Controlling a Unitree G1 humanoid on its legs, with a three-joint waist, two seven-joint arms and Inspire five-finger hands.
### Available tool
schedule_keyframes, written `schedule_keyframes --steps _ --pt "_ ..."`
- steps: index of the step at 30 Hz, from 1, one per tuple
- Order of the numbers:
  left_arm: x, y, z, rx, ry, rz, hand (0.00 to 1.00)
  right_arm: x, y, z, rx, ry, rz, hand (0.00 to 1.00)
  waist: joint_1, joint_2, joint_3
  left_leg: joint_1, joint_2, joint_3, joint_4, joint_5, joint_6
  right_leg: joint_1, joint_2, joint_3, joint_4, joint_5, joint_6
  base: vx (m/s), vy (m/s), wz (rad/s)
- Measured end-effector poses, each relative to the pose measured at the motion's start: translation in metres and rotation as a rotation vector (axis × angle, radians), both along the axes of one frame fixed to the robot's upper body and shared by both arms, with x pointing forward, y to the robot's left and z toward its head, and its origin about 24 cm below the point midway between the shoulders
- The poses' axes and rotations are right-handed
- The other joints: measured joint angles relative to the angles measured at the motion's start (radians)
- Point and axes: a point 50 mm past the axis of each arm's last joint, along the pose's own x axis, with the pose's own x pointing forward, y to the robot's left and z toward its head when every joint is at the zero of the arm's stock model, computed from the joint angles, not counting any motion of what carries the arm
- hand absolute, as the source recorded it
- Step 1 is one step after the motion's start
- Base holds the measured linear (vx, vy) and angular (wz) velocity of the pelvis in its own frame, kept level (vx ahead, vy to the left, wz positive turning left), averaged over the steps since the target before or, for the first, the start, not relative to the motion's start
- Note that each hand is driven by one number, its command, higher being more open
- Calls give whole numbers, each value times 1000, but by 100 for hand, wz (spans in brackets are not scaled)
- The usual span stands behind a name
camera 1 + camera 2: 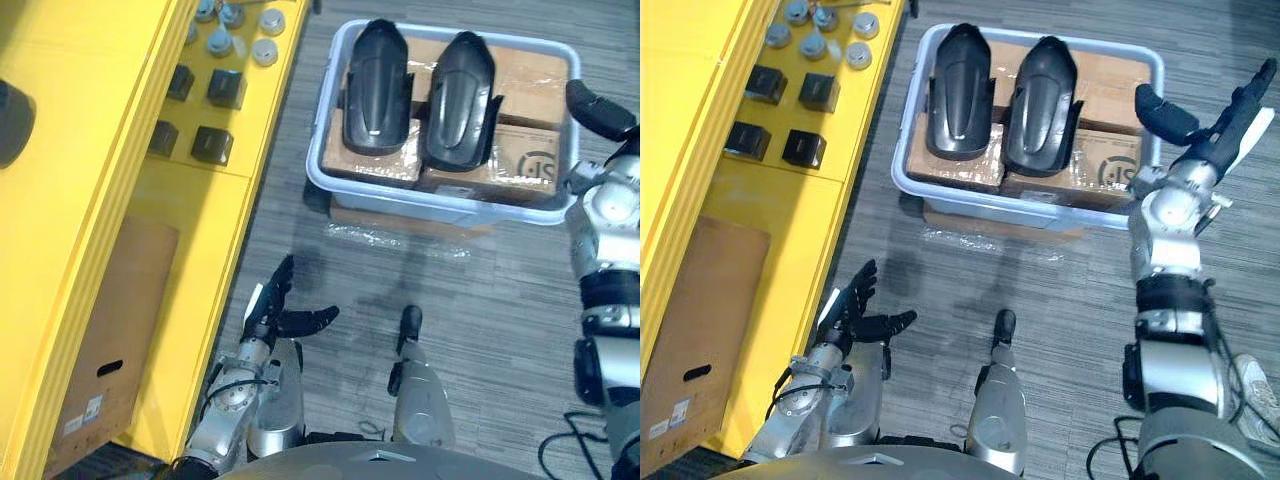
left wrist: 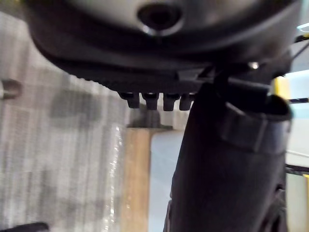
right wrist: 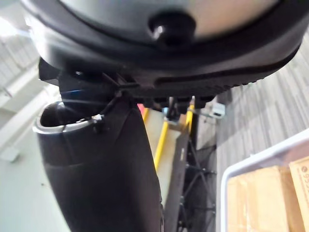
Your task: Walk over and take three plastic housings, then place them on the shelf
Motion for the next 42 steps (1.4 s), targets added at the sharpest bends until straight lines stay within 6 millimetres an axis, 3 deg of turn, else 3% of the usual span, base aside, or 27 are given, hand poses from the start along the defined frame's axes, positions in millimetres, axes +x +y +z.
schedule_keyframes --steps 6,10,16,17,20,26,31,34,42 --pt "-4 -8 -14 -60 72 43 100 0 -27 40 -37 71 -76 100 50 78 64 -60 -9 -34 26 5 4 -50 -4 -16 36 1 1 -12 28 10" --pt "1 -16 -14 -123 61 49 100 0 -38 36 -25 184 -129 100 80 104 72 -87 -21 -56 37 9 6 -81 -14 -25 70 -1 1 -5 34 9" --pt "3 -19 -13 -179 29 77 100 -2 -49 34 -1 330 -171 100 106 113 70 -167 -40 -73 85 9 12 -150 -33 -35 116 -10 4 -43 37 7" --pt "3 -19 -13 -189 27 82 100 -2 -51 33 3 356 -166 0 108 114 70 -174 -40 -77 93 8 11 -155 -33 -37 122 -11 4 -47 25 8" --pt "8 -23 -14 -225 32 84 100 -13 -65 35 -63 472 -184 0 133 132 57 -210 -44 -97 122 2 11 -173 -35 -52 142 -24 8 -68 24 10" --pt "11 -22 -17 -229 45 102 100 -42 -97 41 -102 609 -274 0 154 137 54 -232 -51 -120 129 0 13 -180 -40 -77 146 -29 10 -32 21 8" --pt "11 -19 -20 -220 54 133 100 -50 -106 31 -44 683 -294 0 153 137 54 -224 -51 -125 129 9 9 -174 -40 -79 158 -32 11 40 15 4" --pt "11 -15 -20 -212 52 165 100 -49 -106 28 16 667 -263 0 151 136 54 -205 -50 -123 130 9 9 -160 -40 -78 163 -32 10 41 29 -1" --pt "13 -3 -5 -240 -25 249 100 -25 -81 11 120 666 -152 0 135 127 61 -117 -45 -112 89 14 10 -95 -40 -77 164 -47 -4 -13 10 -1"
